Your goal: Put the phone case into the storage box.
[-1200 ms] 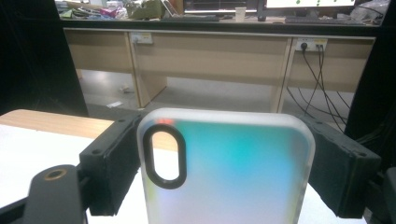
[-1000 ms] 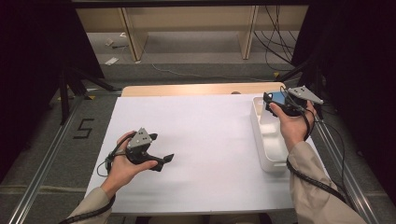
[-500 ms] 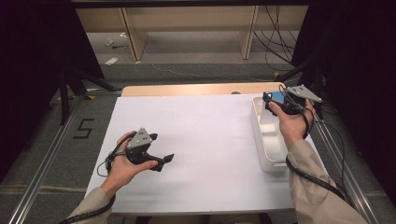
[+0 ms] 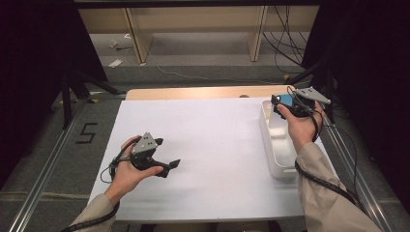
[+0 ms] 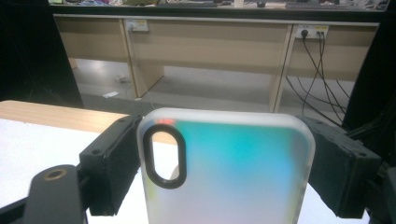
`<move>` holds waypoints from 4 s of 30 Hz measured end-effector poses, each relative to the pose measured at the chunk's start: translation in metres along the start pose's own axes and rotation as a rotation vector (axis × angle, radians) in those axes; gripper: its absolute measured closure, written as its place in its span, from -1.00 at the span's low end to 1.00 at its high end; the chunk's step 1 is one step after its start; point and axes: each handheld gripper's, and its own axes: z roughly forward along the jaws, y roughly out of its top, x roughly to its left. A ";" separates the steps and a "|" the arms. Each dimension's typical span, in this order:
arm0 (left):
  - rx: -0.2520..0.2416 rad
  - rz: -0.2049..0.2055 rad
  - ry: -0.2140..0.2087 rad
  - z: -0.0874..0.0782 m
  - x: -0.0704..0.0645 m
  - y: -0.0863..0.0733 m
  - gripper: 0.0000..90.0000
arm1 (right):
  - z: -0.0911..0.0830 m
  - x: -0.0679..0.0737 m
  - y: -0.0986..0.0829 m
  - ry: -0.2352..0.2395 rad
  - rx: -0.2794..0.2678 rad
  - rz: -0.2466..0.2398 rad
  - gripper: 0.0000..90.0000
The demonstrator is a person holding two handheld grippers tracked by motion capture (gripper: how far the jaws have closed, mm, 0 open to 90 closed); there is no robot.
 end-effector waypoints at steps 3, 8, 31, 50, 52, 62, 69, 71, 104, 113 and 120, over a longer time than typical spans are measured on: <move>-0.001 0.000 0.000 0.000 0.000 0.000 -0.97 | 0.001 0.000 0.000 -0.001 0.001 0.001 -0.58; 0.001 0.000 0.000 0.000 0.000 0.000 -0.97 | 0.003 -0.001 0.001 -0.004 0.007 -0.003 -0.58; 0.001 -0.001 -0.002 0.000 0.000 0.000 -0.97 | 0.013 -0.002 0.001 -0.012 0.023 -0.002 -0.58; 0.000 0.000 -0.002 0.000 0.000 0.000 -0.97 | 0.024 -0.002 0.001 -0.020 0.039 -0.003 -0.58; 0.000 -0.001 -0.002 0.000 0.000 0.000 -0.97 | 0.024 -0.002 0.001 -0.021 0.042 0.000 -0.58; 0.000 0.000 -0.002 0.000 0.000 0.000 -0.97 | 0.029 -0.003 0.002 -0.024 0.046 -0.002 -0.58; 0.001 0.000 -0.002 0.000 0.000 0.000 -0.97 | 0.033 -0.003 0.001 -0.026 0.056 -0.001 -0.58; 0.001 0.000 -0.002 0.000 0.000 0.000 -0.97 | 0.034 -0.003 0.000 -0.027 0.057 0.001 -0.58; -0.001 -0.001 -0.004 0.000 0.000 0.000 -0.97 | 0.047 -0.005 -0.004 -0.039 0.087 0.000 -0.58; 0.001 0.000 -0.003 0.000 0.000 0.000 -0.97 | 0.050 -0.005 -0.005 -0.039 0.093 -0.001 -0.58; 0.001 0.000 -0.004 0.000 0.000 0.000 -0.97 | 0.052 -0.005 -0.005 -0.041 0.098 -0.002 -0.58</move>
